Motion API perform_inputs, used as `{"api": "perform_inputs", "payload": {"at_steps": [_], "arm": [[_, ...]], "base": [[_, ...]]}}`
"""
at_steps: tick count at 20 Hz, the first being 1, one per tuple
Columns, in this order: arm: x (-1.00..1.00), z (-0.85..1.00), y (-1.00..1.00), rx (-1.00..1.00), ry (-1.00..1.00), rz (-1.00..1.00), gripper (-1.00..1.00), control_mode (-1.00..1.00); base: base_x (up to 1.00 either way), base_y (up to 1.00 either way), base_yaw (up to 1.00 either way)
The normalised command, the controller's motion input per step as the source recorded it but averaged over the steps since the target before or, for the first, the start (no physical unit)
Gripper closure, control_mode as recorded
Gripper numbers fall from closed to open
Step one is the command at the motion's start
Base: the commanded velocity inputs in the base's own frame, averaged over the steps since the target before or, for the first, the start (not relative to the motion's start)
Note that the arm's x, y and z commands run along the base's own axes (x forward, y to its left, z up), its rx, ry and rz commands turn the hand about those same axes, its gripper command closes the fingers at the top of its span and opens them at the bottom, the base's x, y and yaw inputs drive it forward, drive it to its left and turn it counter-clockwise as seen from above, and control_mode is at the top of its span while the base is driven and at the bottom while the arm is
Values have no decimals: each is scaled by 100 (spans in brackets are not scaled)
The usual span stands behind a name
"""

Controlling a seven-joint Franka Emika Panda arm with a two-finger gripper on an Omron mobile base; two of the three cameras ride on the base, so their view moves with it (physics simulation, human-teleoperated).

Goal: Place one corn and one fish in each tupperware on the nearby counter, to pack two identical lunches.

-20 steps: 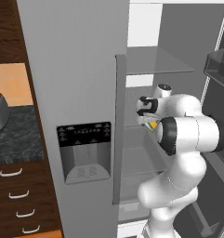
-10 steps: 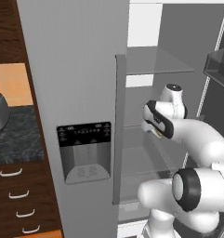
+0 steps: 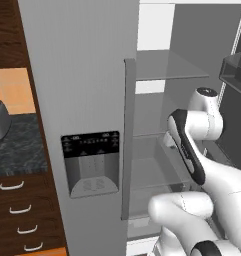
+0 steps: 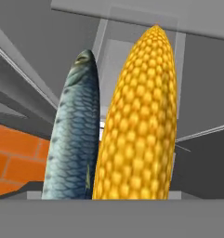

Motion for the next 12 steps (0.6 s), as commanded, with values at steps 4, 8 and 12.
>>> {"api": "perform_inputs", "payload": {"at_steps": [4, 8, 12], "arm": [[-100, 14, 16, -2, -1, 0, 100, -100], [-25, 0, 6, -1, -1, 0, 100, 100], [0, 0, 0, 0, 0, 0, 100, 100]], "base": [[0, 0, 0], [-75, 27, 3], [-84, 88, 10]]}}
